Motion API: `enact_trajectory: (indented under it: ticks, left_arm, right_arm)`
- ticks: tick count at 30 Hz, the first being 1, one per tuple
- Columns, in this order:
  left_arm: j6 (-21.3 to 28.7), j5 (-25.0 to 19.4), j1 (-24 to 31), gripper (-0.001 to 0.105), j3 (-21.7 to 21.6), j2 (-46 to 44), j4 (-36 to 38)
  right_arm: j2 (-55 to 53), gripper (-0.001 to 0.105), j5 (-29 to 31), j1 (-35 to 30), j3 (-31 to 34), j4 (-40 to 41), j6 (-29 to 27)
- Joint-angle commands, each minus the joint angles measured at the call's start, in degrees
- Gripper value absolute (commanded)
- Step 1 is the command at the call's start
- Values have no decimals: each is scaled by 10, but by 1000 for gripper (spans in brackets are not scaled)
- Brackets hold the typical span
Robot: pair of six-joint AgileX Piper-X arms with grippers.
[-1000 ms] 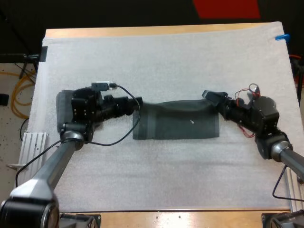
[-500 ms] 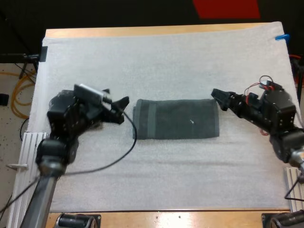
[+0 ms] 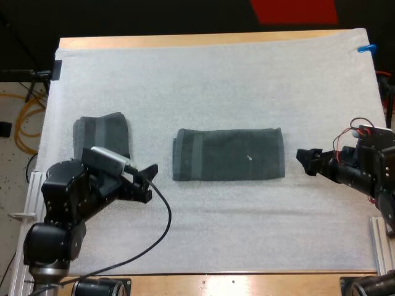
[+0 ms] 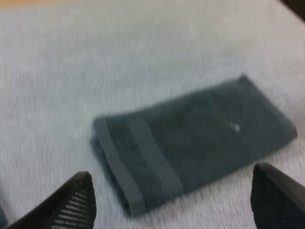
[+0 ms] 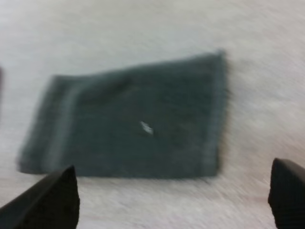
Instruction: Pick towel from pile fold and stack
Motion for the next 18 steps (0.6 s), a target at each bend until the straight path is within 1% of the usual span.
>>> enact_trajectory:
  ticks: [1,6,11,12,17,18]
  left_arm:
    - [3,-8,0,66,-4,-4,16]
    - [2,-11,0,66,-4,2,15]
    - [2,-11,0,66,-4,7,15]
    - [2,-11,0,66,-4,7,15]
    - [2,-11,0,66,-4,7,23]
    - [2,-11,0,66,-4,7,24]
  right_arm:
    - [-1,78,22,-2,-5,11,-12]
    - [49,78,43,-2,-5,-18,-18]
    - [148,78,41,-2,-5,-77,-20]
    - [167,78,35,-2,-5,-82,-20]
    - [279,78,-47,-2,-18,-94,-20]
    - [291,78,-55,-2,-21,-98,-21]
